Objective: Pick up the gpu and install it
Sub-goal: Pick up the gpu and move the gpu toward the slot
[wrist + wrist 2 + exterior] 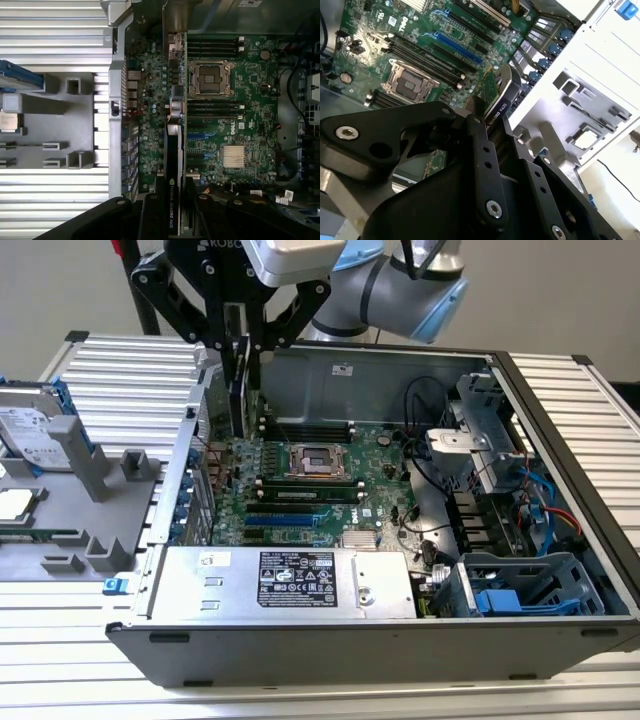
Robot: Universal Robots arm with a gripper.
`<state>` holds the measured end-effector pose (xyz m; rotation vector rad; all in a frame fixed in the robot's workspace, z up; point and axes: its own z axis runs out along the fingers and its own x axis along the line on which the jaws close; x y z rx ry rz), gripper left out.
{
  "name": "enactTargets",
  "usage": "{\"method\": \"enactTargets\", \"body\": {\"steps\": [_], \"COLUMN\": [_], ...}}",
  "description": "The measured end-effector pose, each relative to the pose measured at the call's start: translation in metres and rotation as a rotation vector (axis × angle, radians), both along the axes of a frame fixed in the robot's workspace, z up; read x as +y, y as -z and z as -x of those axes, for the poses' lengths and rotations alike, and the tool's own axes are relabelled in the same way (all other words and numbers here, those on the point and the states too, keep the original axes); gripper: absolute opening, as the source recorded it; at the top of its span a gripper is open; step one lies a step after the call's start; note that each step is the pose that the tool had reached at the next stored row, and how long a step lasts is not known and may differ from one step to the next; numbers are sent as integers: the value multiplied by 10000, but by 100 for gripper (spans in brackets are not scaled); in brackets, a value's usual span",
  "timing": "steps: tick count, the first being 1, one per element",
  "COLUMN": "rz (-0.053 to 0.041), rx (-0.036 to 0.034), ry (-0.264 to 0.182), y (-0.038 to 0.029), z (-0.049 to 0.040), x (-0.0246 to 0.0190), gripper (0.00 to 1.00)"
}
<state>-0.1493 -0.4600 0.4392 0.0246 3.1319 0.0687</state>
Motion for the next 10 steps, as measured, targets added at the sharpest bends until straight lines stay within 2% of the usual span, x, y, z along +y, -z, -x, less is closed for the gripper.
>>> {"method": "enactTargets", "body": {"steps": [10], "rz": [0], "rx": [0], "ry": [1], "y": [0], "z": [-102], "x": [0], "gripper": [0]}}
